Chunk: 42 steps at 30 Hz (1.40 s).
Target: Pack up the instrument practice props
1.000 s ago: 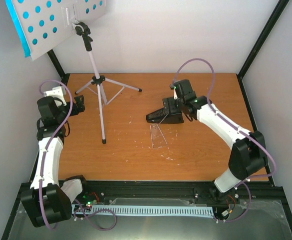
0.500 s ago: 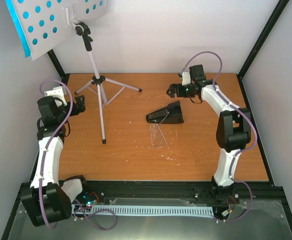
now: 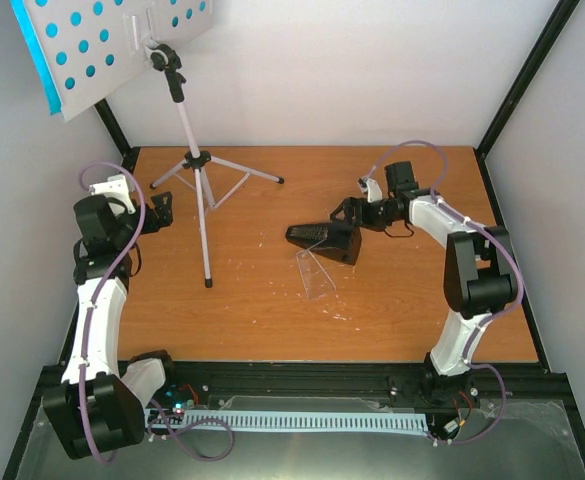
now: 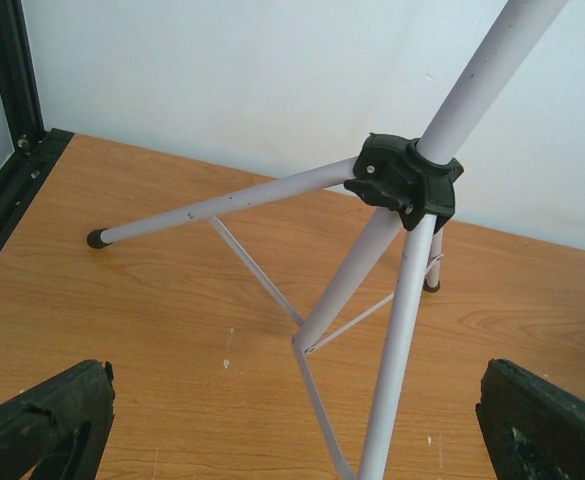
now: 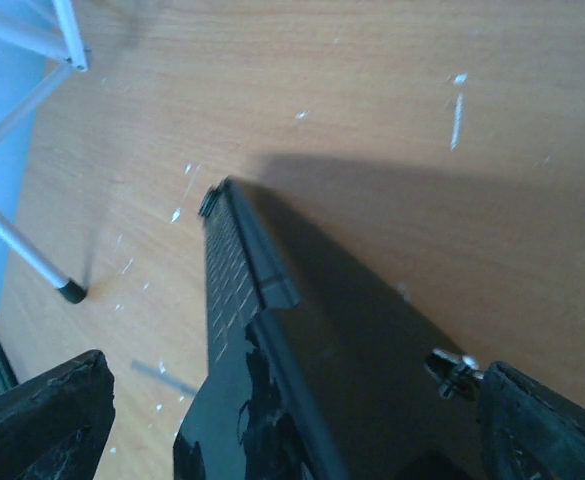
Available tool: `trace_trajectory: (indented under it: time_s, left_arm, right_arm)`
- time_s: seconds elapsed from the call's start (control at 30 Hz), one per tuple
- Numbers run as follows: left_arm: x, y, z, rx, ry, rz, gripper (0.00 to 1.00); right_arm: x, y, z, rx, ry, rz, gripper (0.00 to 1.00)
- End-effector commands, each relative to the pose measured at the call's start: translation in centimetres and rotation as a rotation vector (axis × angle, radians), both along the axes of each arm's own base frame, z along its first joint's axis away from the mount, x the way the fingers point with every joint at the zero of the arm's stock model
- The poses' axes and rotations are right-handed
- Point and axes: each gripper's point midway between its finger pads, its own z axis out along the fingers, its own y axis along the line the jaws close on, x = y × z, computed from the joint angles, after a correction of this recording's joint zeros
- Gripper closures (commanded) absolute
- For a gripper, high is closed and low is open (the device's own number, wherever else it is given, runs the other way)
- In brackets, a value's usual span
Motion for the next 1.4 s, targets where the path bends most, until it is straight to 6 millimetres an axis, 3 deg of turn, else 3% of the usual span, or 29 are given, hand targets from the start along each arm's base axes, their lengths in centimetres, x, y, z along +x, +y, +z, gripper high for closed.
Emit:
trace_trajectory:
  time_s: [0.0, 0.23, 0.33, 0.47, 0.6, 0.87, 0.97, 1.07, 1.23, 1.37]
  left_arm:
    - [-0.4, -0.5, 1.9, -0.011, -0.053, -0.017, 0.01]
    - [-1.0, -1.1, 2.4, -0.017, -0.074, -0.038, 0.01]
    - [-0.9, -1.0, 2.3, -0.016, -0.070, -0.034, 0.00]
    - [-0.7, -0.8, 2.1, -0.013, -0.062, -0.025, 0.00]
    - [-0.2, -0.8, 1.7, -0.020, -0.041, -0.031, 0.01]
    - [0.1, -0.6, 1.2, -0.008, -0.029, -0.027, 0.01]
    - [0.1, -0.7, 0.6, 0.008, -0.021, -0.043, 0.01]
    - [0.6, -1.1, 0.3, 0.042, -0.051, -0.086, 0.01]
    - [1.7, -1.2, -3.3, 0.043, 0.023, -0.120, 0.03]
    - [2.0, -1.8, -4.4, 0.018, 0.044, -0.157, 0.04]
  right_arm:
    - [-2.2, 0.9, 2.5, 0.076, -0.023, 0.002, 0.03]
    - [-6.8, 1.9, 2.1, 0.060, 0.015, 0.000, 0.04]
    - [-7.3, 1.2, 2.6, -0.027, -0.018, -0.055, 0.03]
    - [-5.9, -0.3, 4.2, -0.188, -0.134, -0.109, 0.00]
    - [-4.1, -1.0, 3.7, -0.335, -0.136, -0.137, 0.00]
    - [0.1, 3.5, 2.9, -0.463, -0.133, -0.022, 0.00]
    - [1.7, 5.0, 1.6, -0.537, -0.117, 0.033, 0.00]
    - [2.4, 6.2, 0.0, -0.615, -0.096, 0.092, 0.00]
    - [3.6, 6.4, -2.4, -0.720, -0.048, 0.150, 0.00]
    - [2.2, 7.8, -4.0, -0.686, -0.004, 0.264, 0.00]
